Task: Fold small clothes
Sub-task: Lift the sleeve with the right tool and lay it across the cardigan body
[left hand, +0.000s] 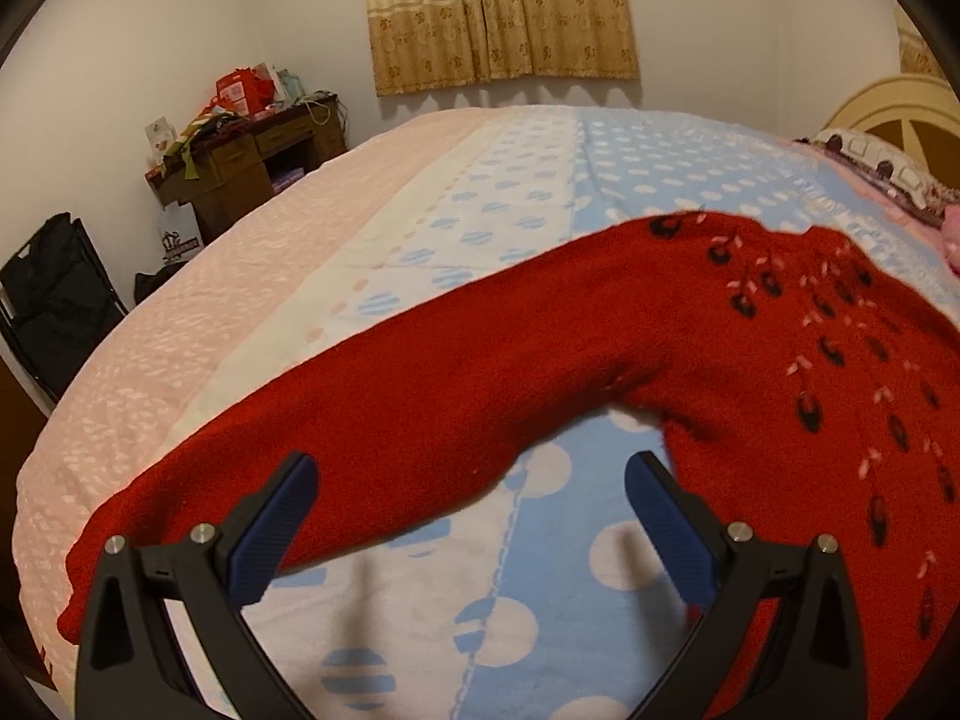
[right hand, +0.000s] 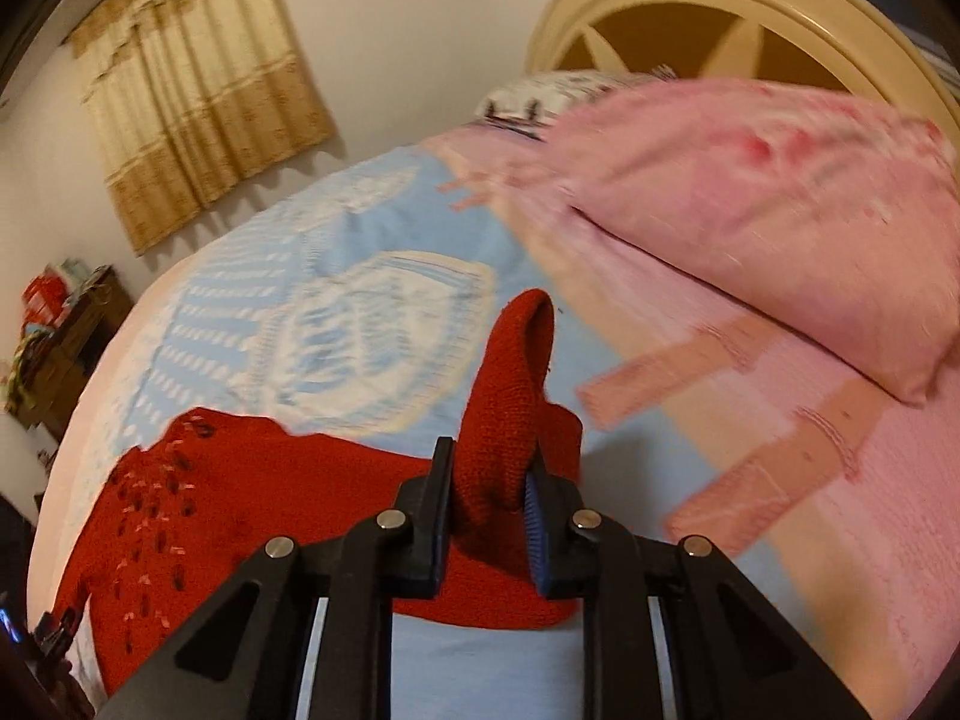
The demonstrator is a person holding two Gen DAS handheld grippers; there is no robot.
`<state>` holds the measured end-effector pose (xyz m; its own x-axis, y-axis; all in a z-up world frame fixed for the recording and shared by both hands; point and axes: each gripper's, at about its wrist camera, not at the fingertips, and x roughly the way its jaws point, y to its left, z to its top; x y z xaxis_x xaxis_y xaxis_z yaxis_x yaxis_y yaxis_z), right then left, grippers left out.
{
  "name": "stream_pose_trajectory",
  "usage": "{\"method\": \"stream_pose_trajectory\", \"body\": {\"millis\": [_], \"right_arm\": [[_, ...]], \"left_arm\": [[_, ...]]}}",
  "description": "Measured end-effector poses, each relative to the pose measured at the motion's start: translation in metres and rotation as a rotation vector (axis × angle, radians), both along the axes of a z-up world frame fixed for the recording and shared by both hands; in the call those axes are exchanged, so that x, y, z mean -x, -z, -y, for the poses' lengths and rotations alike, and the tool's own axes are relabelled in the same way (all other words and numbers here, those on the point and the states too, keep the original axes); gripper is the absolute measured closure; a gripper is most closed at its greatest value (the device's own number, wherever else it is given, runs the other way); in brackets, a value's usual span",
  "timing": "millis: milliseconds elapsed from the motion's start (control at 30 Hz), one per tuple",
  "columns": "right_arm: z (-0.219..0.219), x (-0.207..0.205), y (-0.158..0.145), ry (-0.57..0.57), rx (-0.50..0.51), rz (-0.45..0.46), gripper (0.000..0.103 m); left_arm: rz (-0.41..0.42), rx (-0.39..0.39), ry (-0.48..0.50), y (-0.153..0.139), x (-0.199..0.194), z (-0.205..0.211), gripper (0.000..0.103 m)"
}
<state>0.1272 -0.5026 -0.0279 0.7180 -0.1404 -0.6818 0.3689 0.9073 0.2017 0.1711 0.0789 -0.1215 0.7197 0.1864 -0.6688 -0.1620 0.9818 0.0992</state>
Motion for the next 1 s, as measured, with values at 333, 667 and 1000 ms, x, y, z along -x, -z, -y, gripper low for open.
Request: {"method": "stream_pose_trajectory", "body": {"millis": [333,667,1000], "right_arm": [[-0.123,-0.044,-0.030,-0.233,0.008,0.097,0.083],[-0.258,-0.074,0.010,-0.449,0.056,0.060,0.083],[-0.313,-0.078,0.081,-0.562,0.041,-0.029,0.050]], "left_arm": [[0.051,0.067,0.132,-0.034,0.004,0.022,0.000],[0.104,0.042,0.249,-0.057,0.007,0.052,0.000],[0.114,-0.032,0.374,-0.057,0.001,0.095,0.000]]}}
